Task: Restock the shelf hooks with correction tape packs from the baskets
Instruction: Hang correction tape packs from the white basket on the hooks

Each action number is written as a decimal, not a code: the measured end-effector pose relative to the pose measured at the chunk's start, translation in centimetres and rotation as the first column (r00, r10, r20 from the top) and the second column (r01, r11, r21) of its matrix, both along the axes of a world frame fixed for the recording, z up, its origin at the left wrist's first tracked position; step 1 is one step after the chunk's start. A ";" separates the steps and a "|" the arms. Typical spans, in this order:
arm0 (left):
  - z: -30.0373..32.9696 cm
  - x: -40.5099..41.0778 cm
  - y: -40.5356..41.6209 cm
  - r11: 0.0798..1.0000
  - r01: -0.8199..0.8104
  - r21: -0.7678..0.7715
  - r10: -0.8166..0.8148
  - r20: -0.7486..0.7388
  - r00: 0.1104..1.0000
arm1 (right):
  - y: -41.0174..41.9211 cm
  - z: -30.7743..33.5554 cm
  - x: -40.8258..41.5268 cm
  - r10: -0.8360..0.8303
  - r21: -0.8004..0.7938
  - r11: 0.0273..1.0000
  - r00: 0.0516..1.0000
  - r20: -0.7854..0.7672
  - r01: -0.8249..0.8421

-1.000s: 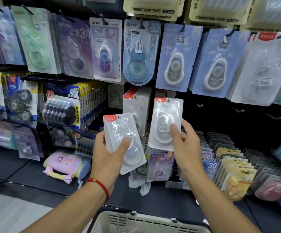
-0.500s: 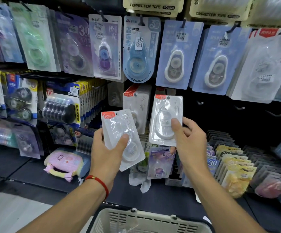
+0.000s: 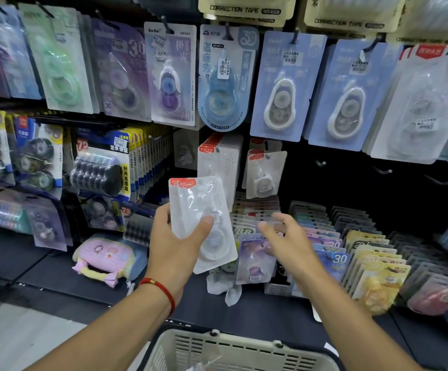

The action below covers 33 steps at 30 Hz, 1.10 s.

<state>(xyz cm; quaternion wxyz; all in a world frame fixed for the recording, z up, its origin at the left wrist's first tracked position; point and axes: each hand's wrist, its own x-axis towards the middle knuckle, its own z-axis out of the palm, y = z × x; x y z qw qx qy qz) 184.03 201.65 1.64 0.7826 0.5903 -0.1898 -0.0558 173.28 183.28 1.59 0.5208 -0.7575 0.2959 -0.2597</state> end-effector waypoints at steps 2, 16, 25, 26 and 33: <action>0.1 -0.2 -0.1 1.000 0.023 0.009 -0.024 0.008 1.000 | 0.9 0.3 0.2 0.152 0.009 0.988 0.988 0.019 -0.152; -0.6 0.5 0.2 0.986 0.059 0.153 -0.069 0.062 0.996 | 0.9 -0.3 0.0 0.109 -0.036 0.994 0.951 0.289 -0.103; -0.5 0.5 0.1 0.990 0.047 0.133 -0.057 0.070 0.996 | 0.8 1.9 -0.4 0.060 0.028 0.997 0.924 0.378 -0.076; -0.5 0.5 0.1 0.990 0.044 0.133 -0.054 0.075 0.996 | 0.9 2.1 -0.5 0.057 0.032 0.997 0.918 0.393 -0.076; -0.4 0.4 0.1 0.994 0.000 0.110 -0.009 0.082 0.997 | 1.4 2.6 -0.5 -0.011 0.105 0.994 0.906 0.422 -0.037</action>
